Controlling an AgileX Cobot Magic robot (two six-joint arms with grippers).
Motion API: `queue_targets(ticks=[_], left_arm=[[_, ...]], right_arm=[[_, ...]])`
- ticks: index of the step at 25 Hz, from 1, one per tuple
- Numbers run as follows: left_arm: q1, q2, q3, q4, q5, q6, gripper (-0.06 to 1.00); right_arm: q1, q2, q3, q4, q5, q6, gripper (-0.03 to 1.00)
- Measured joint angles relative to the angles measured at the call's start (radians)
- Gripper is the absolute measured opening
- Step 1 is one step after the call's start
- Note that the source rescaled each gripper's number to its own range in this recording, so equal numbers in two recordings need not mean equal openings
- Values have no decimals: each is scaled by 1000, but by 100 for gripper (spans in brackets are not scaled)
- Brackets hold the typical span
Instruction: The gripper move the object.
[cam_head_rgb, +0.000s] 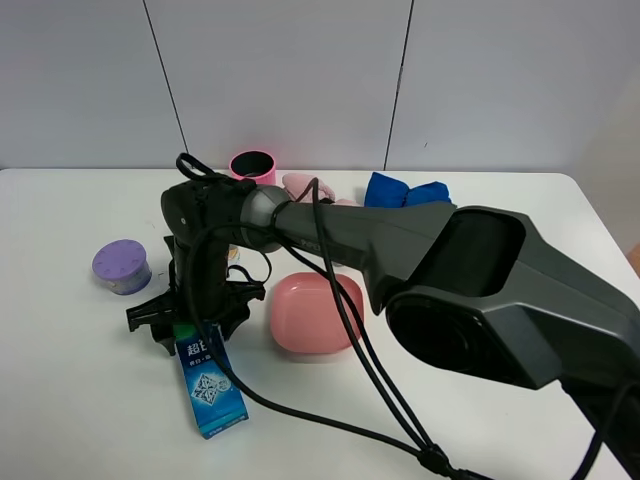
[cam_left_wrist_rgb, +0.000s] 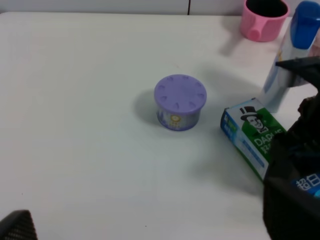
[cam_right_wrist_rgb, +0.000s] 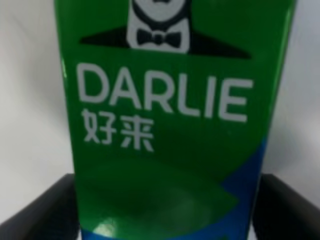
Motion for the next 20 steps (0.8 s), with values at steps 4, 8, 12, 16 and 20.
queue_targets(ticks=[4, 8, 12, 16, 20], left_arm=[[0, 0, 0, 0, 0, 0, 100], [0, 0, 0, 0, 0, 0, 100], [0, 0, 0, 0, 0, 0, 100], [0, 0, 0, 0, 0, 0, 100], [0, 0, 0, 0, 0, 0, 100]], right_arm=[[0, -40, 0, -1, -10, -14, 47], [0, -143, 0, 0, 21, -55, 53], [8, -298, 0, -30, 29, -106, 55], [20, -487, 0, -176, 10, -118, 58], [21, -649, 0, -430, 53, -112, 71]])
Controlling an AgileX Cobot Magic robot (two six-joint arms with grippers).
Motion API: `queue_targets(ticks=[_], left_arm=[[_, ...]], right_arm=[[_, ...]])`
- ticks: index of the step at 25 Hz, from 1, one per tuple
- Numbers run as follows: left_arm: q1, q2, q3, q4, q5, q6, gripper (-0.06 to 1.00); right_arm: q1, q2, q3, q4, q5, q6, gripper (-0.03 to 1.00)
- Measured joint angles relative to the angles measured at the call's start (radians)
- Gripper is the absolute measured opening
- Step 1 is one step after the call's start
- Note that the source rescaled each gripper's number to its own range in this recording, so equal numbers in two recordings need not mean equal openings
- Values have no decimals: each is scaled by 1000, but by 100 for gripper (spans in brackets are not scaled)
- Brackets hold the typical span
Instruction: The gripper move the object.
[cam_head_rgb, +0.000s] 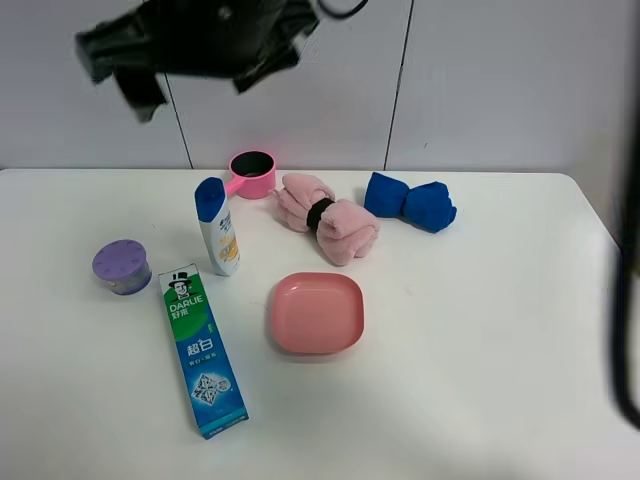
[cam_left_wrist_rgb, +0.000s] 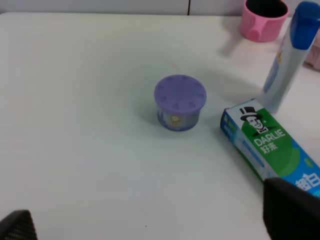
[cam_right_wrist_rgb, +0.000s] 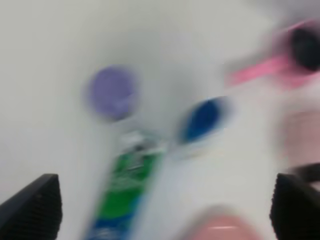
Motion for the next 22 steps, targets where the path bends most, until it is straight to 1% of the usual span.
queue_targets(ticks=[3, 4, 5, 7, 10, 14, 18, 22], left_arm=[[0, 0, 0, 0, 0, 0, 100], [0, 0, 0, 0, 0, 0, 100], [0, 0, 0, 0, 0, 0, 100], [0, 0, 0, -1, 0, 0, 100], [0, 0, 0, -1, 0, 0, 100], [0, 0, 0, -1, 0, 0, 100], [0, 0, 0, -1, 0, 0, 100], [0, 0, 0, -1, -1, 0, 100]], right_arm=[[0, -98, 0, -220, 74, 34, 86], [0, -130, 0, -282, 84, 44, 91], [0, -157, 0, -343, 89, 53, 95], [0, -226, 0, -427, 93, 58, 99], [0, -338, 0, -491, 93, 59, 100], [0, -505, -2, -516, 93, 33, 100], [0, -659, -4, -521, 94, -34, 100], [0, -774, -5, -531, 96, -141, 98]])
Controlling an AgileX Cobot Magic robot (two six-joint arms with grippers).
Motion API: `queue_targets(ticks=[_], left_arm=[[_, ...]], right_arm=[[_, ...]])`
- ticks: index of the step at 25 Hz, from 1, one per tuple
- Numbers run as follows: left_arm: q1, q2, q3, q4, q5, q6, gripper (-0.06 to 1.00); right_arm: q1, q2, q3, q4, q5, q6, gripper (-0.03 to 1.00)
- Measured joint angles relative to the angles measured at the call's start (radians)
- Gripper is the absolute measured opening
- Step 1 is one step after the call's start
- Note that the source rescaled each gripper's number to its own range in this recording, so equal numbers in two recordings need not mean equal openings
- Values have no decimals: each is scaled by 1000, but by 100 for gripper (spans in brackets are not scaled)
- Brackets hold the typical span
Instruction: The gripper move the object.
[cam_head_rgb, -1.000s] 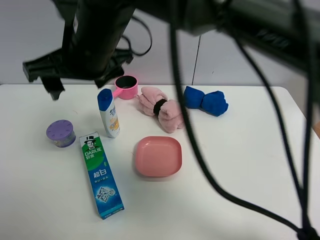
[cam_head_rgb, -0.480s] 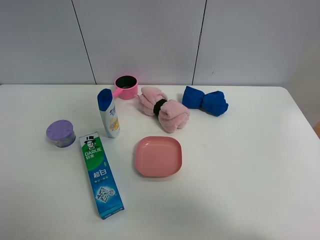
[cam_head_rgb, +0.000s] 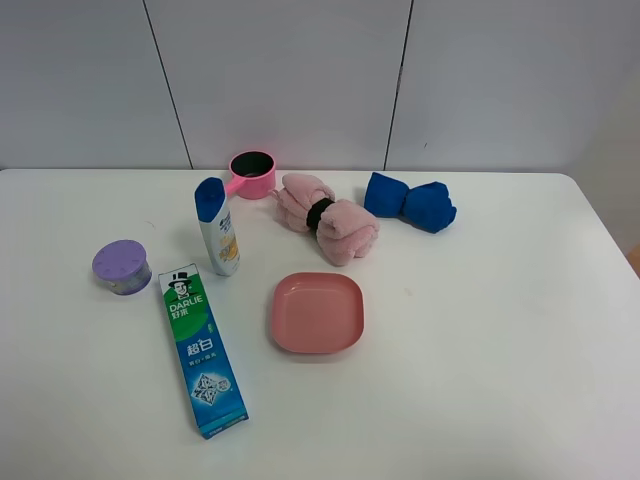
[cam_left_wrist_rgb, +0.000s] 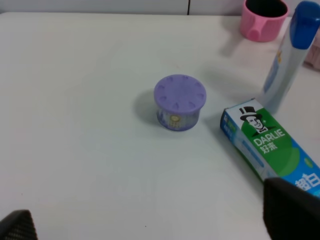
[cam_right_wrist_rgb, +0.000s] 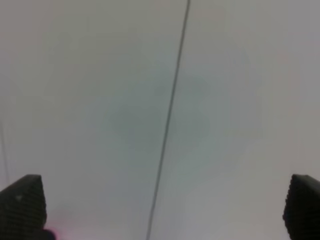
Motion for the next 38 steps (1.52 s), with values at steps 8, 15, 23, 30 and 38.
queue_targets(ticks=[8, 15, 23, 30, 38], left_arm=[[0, 0, 0, 0, 0, 0, 100], [0, 0, 0, 0, 0, 0, 100], [0, 0, 0, 0, 0, 0, 100], [0, 0, 0, 0, 0, 0, 100], [0, 0, 0, 0, 0, 0, 100]], right_arm=[[0, -60, -1, -155, 1, -280, 96], [0, -139, 2, -193, 1, -326, 87], [0, -295, 9, -190, 2, -333, 86], [-10, -477, 326, -175, 2, -350, 86], [-282, -578, 782, 140, 3, -254, 86]])
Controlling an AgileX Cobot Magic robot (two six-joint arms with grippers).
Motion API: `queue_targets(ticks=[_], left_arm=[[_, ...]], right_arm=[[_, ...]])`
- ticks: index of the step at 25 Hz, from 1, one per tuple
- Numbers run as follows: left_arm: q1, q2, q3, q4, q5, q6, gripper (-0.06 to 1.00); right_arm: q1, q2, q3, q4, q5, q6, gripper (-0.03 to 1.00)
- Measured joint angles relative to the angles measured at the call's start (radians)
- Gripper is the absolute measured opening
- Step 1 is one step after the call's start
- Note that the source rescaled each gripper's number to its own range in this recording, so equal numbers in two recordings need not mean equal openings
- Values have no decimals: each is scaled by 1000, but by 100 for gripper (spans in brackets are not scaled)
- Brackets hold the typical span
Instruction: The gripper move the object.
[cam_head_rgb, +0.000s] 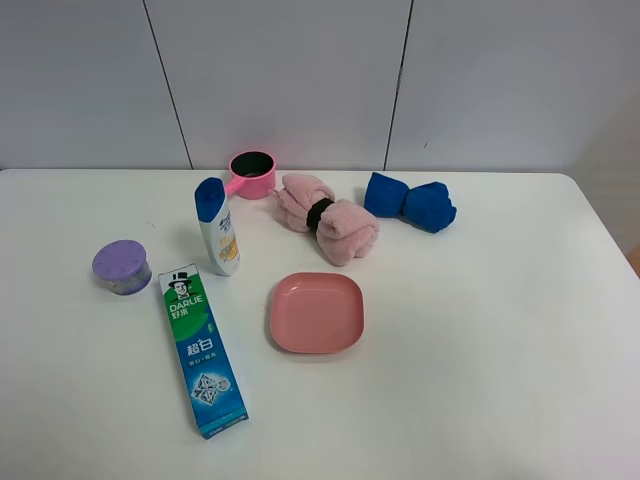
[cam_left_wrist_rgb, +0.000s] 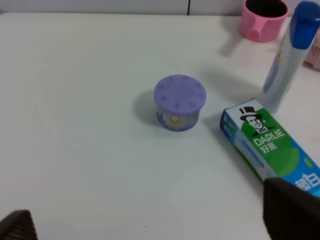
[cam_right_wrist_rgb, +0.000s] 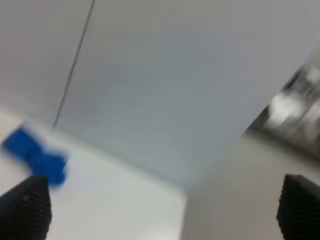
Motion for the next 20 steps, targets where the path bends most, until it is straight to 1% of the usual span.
queue_targets(ticks=[1, 4, 6, 8, 10, 12, 15, 20], left_arm=[[0, 0, 0, 0, 0, 0, 100], [0, 0, 0, 0, 0, 0, 100], [0, 0, 0, 0, 0, 0, 100], [0, 0, 0, 0, 0, 0, 100], [0, 0, 0, 0, 0, 0, 100], [0, 0, 0, 0, 0, 0, 100], [0, 0, 0, 0, 0, 0, 100], [0, 0, 0, 0, 1, 0, 100]], right_arm=[[-49, 1, 42, 60, -1, 0, 86], [-237, 1, 167, 241, 0, 9, 86], [-330, -12, 224, 385, 2, 27, 86], [-407, -43, 275, 528, 2, 27, 86], [-463, -86, 326, 608, 2, 22, 86], [-519, -149, 372, 637, 2, 11, 86], [-616, -255, 441, 638, 2, -8, 86], [-716, -416, 536, 663, -4, -10, 86]])
